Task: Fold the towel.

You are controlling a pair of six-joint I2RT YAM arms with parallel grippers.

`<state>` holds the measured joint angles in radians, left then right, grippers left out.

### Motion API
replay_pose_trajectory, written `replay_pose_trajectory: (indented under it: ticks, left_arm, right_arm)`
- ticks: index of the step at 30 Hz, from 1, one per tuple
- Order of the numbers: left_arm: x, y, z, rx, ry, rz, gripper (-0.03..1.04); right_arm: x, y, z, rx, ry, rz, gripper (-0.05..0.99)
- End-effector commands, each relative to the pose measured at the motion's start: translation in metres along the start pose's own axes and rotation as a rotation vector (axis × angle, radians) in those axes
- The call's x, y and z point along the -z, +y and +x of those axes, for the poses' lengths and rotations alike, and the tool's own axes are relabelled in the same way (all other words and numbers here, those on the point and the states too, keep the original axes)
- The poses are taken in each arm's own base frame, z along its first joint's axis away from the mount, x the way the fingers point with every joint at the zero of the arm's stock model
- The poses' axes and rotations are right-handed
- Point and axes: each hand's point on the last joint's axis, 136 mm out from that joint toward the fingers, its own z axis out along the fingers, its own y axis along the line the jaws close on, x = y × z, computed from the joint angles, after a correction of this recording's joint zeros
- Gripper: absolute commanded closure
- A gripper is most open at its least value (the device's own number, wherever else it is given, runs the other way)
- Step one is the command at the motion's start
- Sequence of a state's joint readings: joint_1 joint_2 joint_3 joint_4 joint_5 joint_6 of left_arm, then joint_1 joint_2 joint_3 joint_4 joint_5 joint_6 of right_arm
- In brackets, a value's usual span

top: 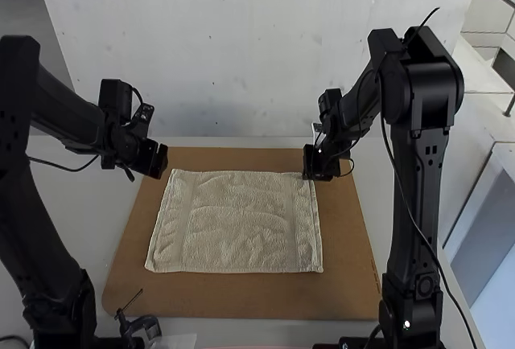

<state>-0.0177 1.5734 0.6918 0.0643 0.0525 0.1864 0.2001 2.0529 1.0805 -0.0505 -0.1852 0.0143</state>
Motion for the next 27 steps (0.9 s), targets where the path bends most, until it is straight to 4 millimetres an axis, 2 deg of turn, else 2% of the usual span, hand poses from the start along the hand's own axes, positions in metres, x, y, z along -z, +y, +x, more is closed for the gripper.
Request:
replay_pose_trajectory:
  ticks: [1, 4, 7, 13, 17, 27]
  left_arm:
    - [0.002, 0.008, -0.014, 0.005, -0.035, -0.012, 0.07]
    - [0.002, 0.009, -0.013, 0.007, -0.033, -0.013, 0.07]
    - [0.002, 0.011, -0.013, 0.01, -0.032, -0.018, 0.07]
    - [-0.002, 0.012, -0.006, 0.02, -0.016, -0.015, 0.07]
    - [-0.011, 0.006, -0.004, 0.023, -0.01, 0.011, 0.08]
    - [-0.039, -0.013, -0.016, 0.037, 0.009, 0.074, 0.08]
  right_arm:
    - [-0.009, 0.002, 0.014, -0.004, 0.042, 0.0, 0.74]
    - [-0.01, 0.002, 0.021, 0.004, 0.063, 0.002, 0.74]
    - [-0.011, 0.0, 0.026, 0.002, 0.074, 0.005, 0.89]
    - [-0.011, -0.004, 0.025, -0.008, 0.066, 0.008, 0.91]
    - [-0.011, -0.003, 0.025, -0.006, 0.061, 0.007, 0.91]
    - [-0.007, 0.005, 0.024, 0.007, 0.045, -0.008, 0.91]
